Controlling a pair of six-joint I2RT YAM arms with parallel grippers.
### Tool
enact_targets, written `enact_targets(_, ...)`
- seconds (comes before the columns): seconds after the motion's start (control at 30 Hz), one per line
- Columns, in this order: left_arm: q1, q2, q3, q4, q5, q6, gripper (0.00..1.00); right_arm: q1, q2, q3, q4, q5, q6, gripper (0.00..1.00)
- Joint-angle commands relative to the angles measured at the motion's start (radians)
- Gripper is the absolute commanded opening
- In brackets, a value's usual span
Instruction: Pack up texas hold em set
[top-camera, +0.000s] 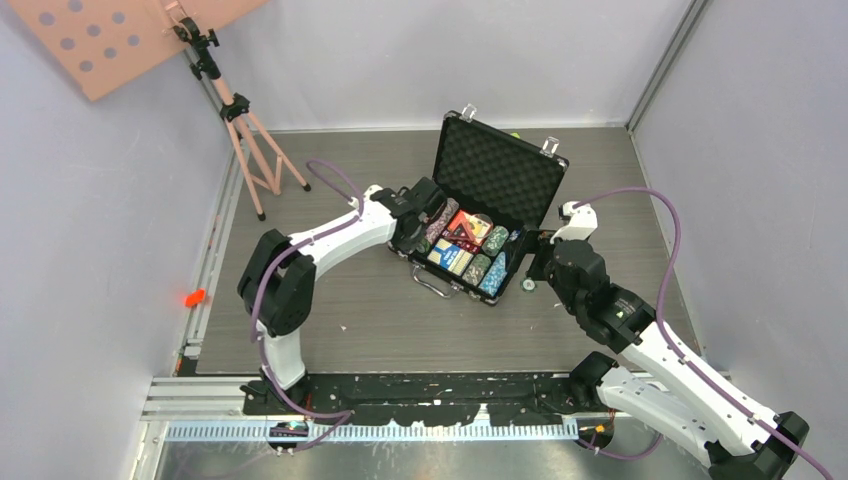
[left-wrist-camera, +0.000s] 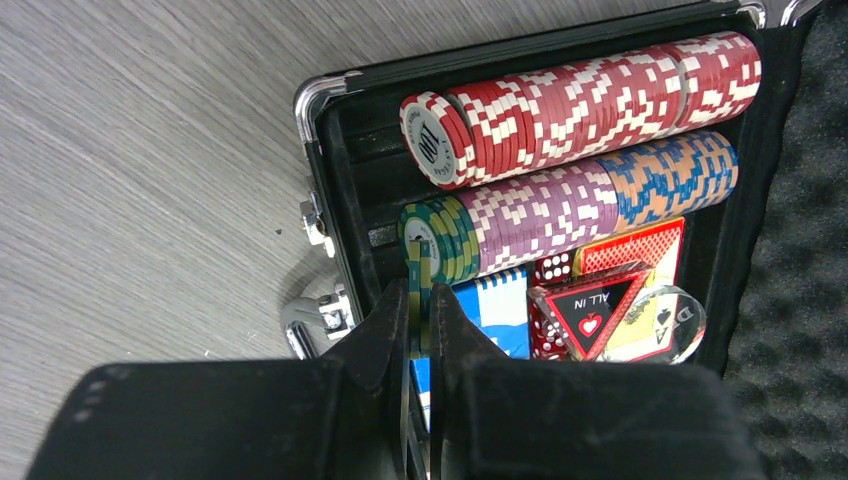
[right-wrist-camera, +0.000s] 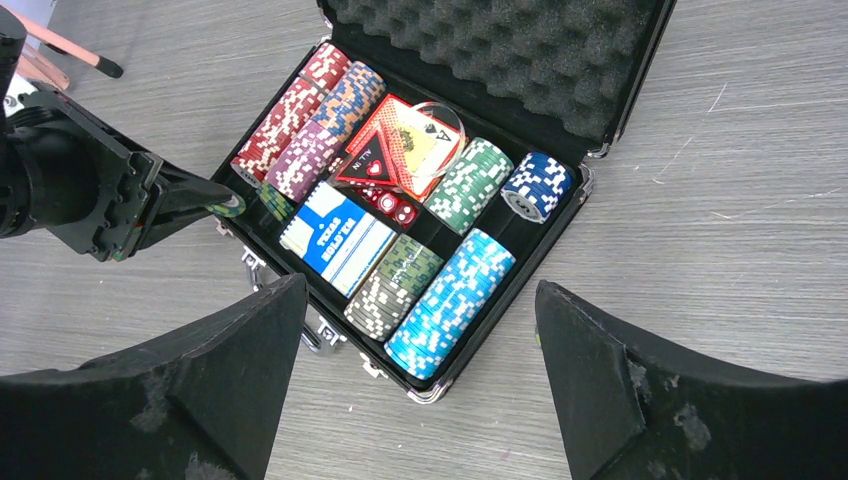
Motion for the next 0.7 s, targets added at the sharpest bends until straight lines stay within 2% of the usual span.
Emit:
enact_targets(0.0,0.011,0.03,0.038,0.04,0.025,0.021,0.0,0.0,-0.013,0.0,0.021,0.027,0.004,0.9)
enact_targets(0.37,0.024,0.058,0.038,0.035,0.054,0.008,0.0,0.0,-0.017,0.0,0.015,0.024,0.003,0.9)
enact_targets(0.57,0.034,0.089,0.041,0.063,0.106,0.015,0.09,0.0,-0.023,-0.001,0.01,0.02,0.003,0.9)
enact_targets(0.67,0.035,0.093,0.045,0.058,0.094,0.017,0.21,0.0,-0.025,-0.001,0.006,0.014,0.003,0.9)
